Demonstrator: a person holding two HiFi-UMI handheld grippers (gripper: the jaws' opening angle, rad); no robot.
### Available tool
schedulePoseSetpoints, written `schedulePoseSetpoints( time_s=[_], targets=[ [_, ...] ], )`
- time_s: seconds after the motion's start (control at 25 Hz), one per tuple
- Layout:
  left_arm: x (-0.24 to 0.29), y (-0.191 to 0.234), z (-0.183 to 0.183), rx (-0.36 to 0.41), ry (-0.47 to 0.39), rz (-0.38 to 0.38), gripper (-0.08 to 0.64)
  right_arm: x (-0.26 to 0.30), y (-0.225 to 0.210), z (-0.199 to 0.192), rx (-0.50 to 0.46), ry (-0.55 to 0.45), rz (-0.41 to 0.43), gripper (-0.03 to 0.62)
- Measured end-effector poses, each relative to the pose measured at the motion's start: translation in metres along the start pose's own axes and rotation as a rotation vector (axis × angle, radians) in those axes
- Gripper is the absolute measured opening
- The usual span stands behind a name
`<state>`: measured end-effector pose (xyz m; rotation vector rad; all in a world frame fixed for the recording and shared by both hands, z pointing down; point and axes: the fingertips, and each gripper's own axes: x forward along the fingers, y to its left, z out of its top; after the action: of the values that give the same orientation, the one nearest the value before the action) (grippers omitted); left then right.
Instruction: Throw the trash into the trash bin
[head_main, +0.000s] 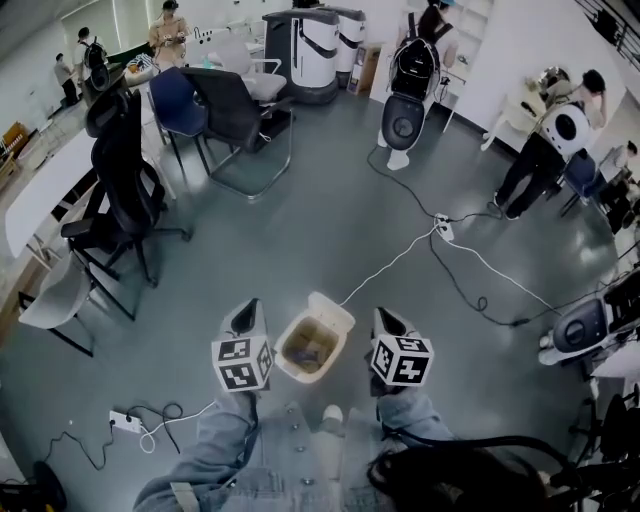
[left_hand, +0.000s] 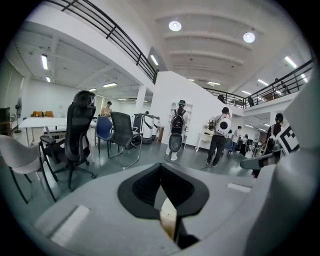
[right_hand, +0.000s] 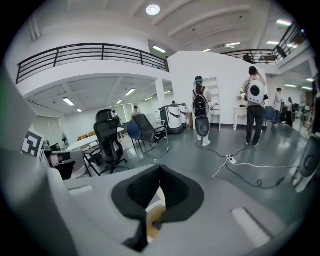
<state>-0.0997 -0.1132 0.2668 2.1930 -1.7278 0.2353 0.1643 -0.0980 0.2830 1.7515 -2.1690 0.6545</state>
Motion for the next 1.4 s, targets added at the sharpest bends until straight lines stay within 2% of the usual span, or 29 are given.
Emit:
schedulePoseSetpoints(
  time_s=[0.28, 0.8, 1.4],
  targets=[
    [0.004, 0.011, -0.006, -0.034, 0.013, 0.014, 0.008, -0.015, -0.039, -0.007, 0.067, -0.005, -0.112, 0.005],
    [0.000, -0.005, -0.010, -0.014, 0.023, -0.005, 0.008, -0.030, -0.055, -0.014, 0.050, 0.020, -0.174, 0.003],
    [-0.006, -0.019, -0.021, -0.016, 0.032, -0.001, 0.008, -0.040, -0.064, -0.022, 0.050, 0.029, -0.157, 0.003]
  ],
)
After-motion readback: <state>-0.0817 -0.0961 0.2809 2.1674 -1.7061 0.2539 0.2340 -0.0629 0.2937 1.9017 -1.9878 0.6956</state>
